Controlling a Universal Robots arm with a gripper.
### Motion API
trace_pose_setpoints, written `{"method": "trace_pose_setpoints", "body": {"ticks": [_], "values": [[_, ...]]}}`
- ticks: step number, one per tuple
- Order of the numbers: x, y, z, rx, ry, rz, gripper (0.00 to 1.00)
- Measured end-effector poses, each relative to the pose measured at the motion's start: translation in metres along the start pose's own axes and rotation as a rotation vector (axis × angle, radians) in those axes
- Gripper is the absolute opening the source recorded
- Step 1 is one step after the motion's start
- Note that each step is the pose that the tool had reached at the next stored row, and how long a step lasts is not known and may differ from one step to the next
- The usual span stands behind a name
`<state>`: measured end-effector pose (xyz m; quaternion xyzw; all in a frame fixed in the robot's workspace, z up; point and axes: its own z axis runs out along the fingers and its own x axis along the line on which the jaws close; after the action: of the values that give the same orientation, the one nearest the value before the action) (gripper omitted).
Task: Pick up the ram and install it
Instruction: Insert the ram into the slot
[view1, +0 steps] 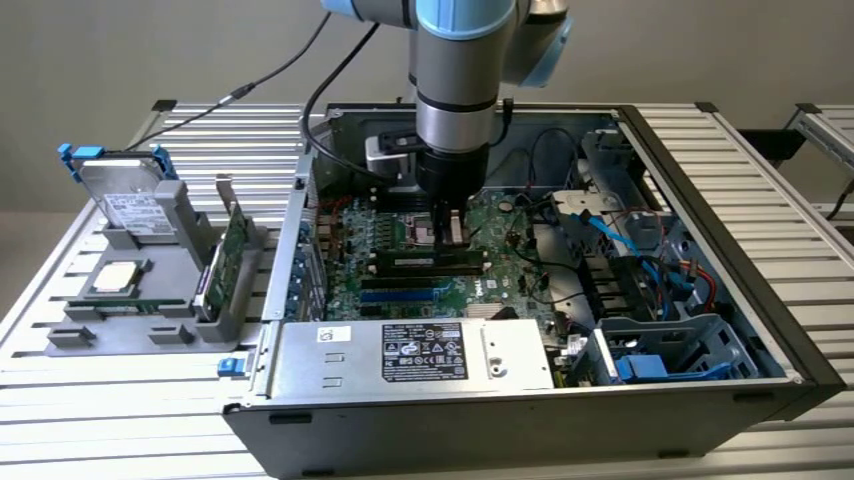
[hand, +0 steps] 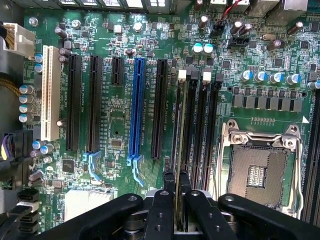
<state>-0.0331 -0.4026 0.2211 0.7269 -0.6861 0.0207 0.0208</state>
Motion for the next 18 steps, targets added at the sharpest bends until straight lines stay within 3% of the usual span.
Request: {"method": "trace_pose_setpoints", "body": {"ticks": [12,18], "values": [[-0.0001,0.0000,0.0019,-0.0011,0.0003,0.000,0.14],[-0.0002,-0.0001,0.0020,-0.0085,-0.0002,-0.001,0.14]]}}
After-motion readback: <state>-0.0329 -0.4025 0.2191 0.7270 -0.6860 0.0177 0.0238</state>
